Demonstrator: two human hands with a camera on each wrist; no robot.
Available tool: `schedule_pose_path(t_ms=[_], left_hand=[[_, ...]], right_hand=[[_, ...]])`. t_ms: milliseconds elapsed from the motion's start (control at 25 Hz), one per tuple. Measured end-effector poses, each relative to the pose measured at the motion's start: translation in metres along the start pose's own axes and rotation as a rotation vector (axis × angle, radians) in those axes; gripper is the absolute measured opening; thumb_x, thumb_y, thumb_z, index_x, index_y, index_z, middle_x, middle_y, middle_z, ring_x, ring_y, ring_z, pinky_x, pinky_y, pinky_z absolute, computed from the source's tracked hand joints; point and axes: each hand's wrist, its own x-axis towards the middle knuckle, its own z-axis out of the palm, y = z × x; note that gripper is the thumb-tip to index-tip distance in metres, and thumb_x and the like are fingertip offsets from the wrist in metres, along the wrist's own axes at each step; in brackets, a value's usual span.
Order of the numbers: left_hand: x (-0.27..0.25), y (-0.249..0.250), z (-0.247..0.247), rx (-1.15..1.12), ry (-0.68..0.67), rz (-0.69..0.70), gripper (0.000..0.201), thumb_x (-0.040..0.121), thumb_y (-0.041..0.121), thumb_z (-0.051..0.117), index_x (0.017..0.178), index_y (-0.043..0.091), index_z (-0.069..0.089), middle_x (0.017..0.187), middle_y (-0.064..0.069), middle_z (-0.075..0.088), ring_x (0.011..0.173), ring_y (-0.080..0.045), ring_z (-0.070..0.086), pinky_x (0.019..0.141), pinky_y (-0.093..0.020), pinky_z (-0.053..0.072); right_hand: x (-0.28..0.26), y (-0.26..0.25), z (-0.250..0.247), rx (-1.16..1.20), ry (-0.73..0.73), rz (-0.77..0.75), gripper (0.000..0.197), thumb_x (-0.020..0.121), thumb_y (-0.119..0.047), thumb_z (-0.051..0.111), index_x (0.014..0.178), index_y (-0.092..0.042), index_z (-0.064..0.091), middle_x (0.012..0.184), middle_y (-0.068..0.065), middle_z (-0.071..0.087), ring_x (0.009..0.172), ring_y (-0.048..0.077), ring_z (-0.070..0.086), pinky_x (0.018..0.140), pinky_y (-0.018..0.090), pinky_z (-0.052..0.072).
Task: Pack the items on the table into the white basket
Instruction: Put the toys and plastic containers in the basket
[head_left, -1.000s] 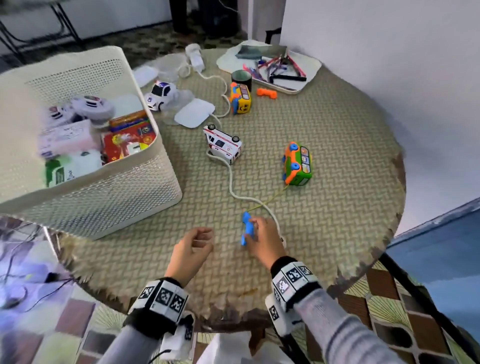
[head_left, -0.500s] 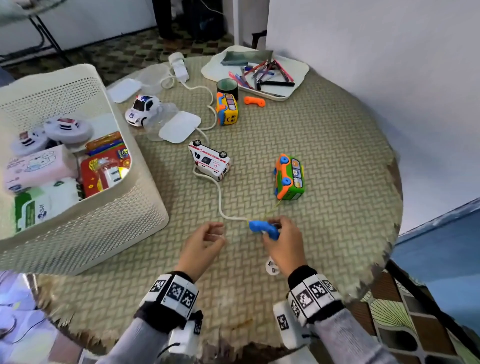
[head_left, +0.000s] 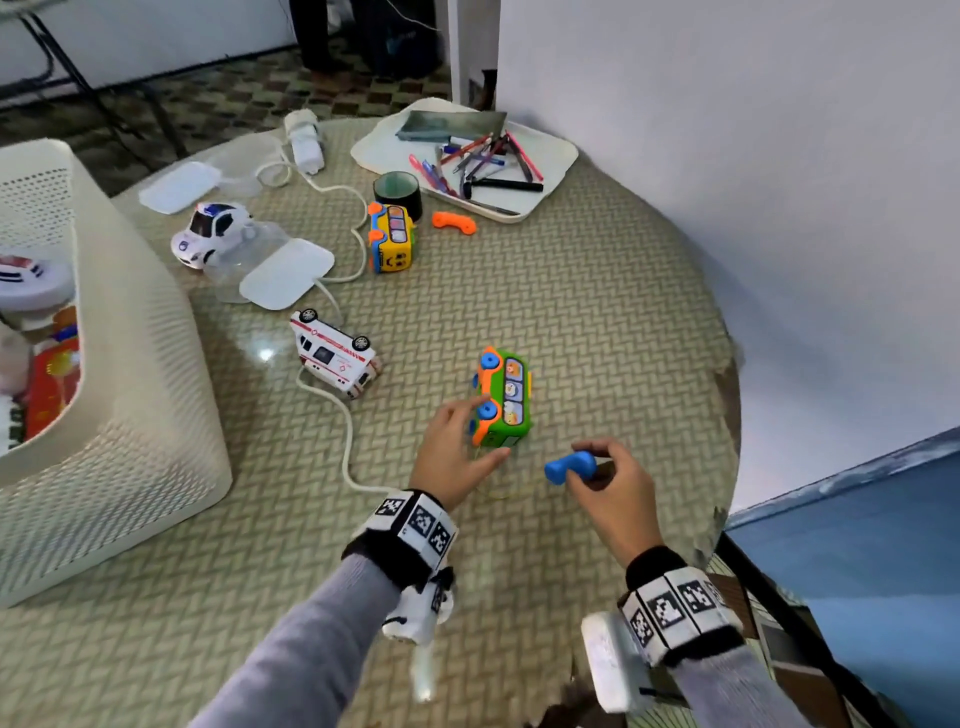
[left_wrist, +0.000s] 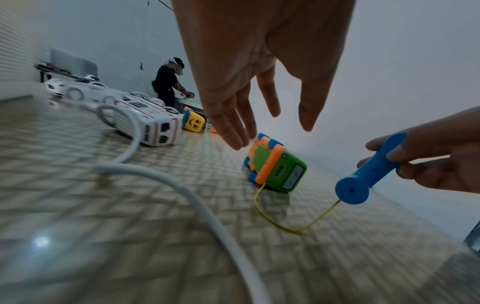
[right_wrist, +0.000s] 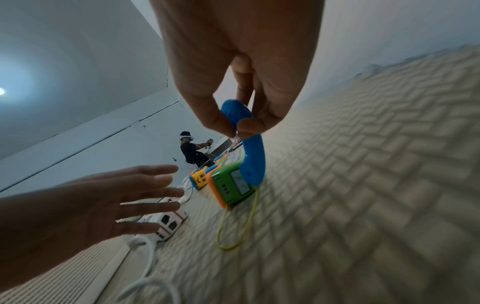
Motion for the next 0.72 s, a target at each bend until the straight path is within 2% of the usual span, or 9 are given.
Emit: schedule_pose_path(t_ms=[120, 160, 240, 320, 400, 520, 600, 680, 720], left_hand=[[0.025, 0.004, 0.024, 0.019, -0.009, -0.093, 0.077, 0.070, 0.029, 0.083, 0.137, 0.024, 0.044, 0.137, -0.007, 0.038, 0.121, -0.017, 0.043, 0.100, -0.017, 0.032], [0.029, 0.006, 0.029, 0.007, 0.003, -0.112, 0.079, 0.069, 0.028, 0.084, 0.136, 0.024, 0.043, 0.135, -0.004, 0.037, 0.118, -0.014, 0.044, 0.100, -0.020, 0.036], [0.031, 0.008, 0.035, -0.024, 0.042, -0.115, 0.079, 0.066, 0.022, 0.086, 0.133, 0.022, 0.044, 0.128, 0.001, 0.039, 0.108, -0.008, 0.044, 0.094, -0.018, 0.038], [0.033, 0.011, 0.038, -0.051, 0.087, -0.111, 0.074, 0.065, 0.015, 0.086, 0.128, 0.021, 0.048, 0.122, 0.002, 0.042, 0.101, -0.006, 0.045, 0.089, -0.014, 0.040], [0.035, 0.008, 0.038, -0.070, 0.119, -0.102, 0.071, 0.063, 0.015, 0.086, 0.123, 0.022, 0.050, 0.118, -0.002, 0.051, 0.098, -0.009, 0.049, 0.085, -0.015, 0.040], [0.030, 0.006, 0.030, -0.162, 0.153, -0.117, 0.067, 0.056, 0.031, 0.083, 0.112, 0.041, 0.049, 0.112, 0.000, 0.062, 0.100, -0.014, 0.060, 0.085, -0.031, 0.051], [0.023, 0.010, 0.022, -0.249, 0.170, -0.108, 0.061, 0.056, 0.031, 0.080, 0.107, 0.043, 0.050, 0.107, 0.004, 0.065, 0.095, -0.009, 0.065, 0.081, -0.027, 0.054], [0.015, 0.016, 0.013, -0.361, 0.167, -0.096, 0.058, 0.061, 0.020, 0.081, 0.110, 0.032, 0.053, 0.106, 0.005, 0.065, 0.087, 0.002, 0.065, 0.076, -0.016, 0.052], [0.011, 0.019, 0.009, -0.428, 0.163, -0.084, 0.056, 0.062, 0.020, 0.079, 0.112, 0.028, 0.054, 0.107, 0.004, 0.064, 0.085, 0.006, 0.064, 0.075, -0.014, 0.051]], right_hand=[[0.022, 0.010, -0.012, 0.002, -0.029, -0.004, 0.035, 0.074, 0.008, 0.068, 0.086, -0.025, 0.063, 0.085, -0.001, 0.067, 0.064, -0.004, 0.057, 0.062, 0.007, 0.045], [0.027, 0.013, -0.015, -0.003, -0.041, -0.006, 0.030, 0.076, 0.006, 0.068, 0.091, -0.021, 0.065, 0.086, 0.001, 0.067, 0.062, -0.005, 0.056, 0.061, 0.007, 0.044], [0.034, 0.018, -0.019, -0.034, -0.067, -0.017, 0.023, 0.082, -0.004, 0.070, 0.101, -0.016, 0.066, 0.086, 0.001, 0.065, 0.058, 0.002, 0.053, 0.060, 0.010, 0.043], [0.042, 0.021, -0.020, -0.057, -0.101, -0.039, 0.024, 0.087, -0.014, 0.067, 0.110, -0.017, 0.064, 0.092, -0.001, 0.064, 0.069, 0.009, 0.058, 0.067, 0.020, 0.049], [0.050, 0.024, -0.018, -0.052, -0.141, -0.062, 0.030, 0.090, -0.015, 0.064, 0.119, -0.017, 0.061, 0.103, 0.001, 0.063, 0.087, 0.018, 0.060, 0.078, 0.031, 0.051], [0.060, 0.017, -0.009, -0.060, -0.247, -0.065, 0.043, 0.092, -0.010, 0.058, 0.134, -0.016, 0.052, 0.115, 0.012, 0.056, 0.102, 0.021, 0.056, 0.093, 0.036, 0.047], [0.066, 0.007, -0.003, -0.071, -0.322, -0.068, 0.051, 0.094, 0.000, 0.051, 0.141, -0.018, 0.041, 0.113, 0.016, 0.049, 0.098, 0.023, 0.054, 0.096, 0.033, 0.044], [0.071, -0.009, 0.002, -0.049, -0.372, -0.076, 0.057, 0.094, 0.009, 0.043, 0.145, -0.015, 0.035, 0.115, 0.013, 0.047, 0.096, 0.019, 0.052, 0.094, 0.021, 0.042], [0.073, -0.017, 0.004, -0.024, -0.356, -0.068, 0.054, 0.093, 0.009, 0.045, 0.143, -0.011, 0.038, 0.117, 0.011, 0.049, 0.096, 0.014, 0.054, 0.091, 0.014, 0.040]])
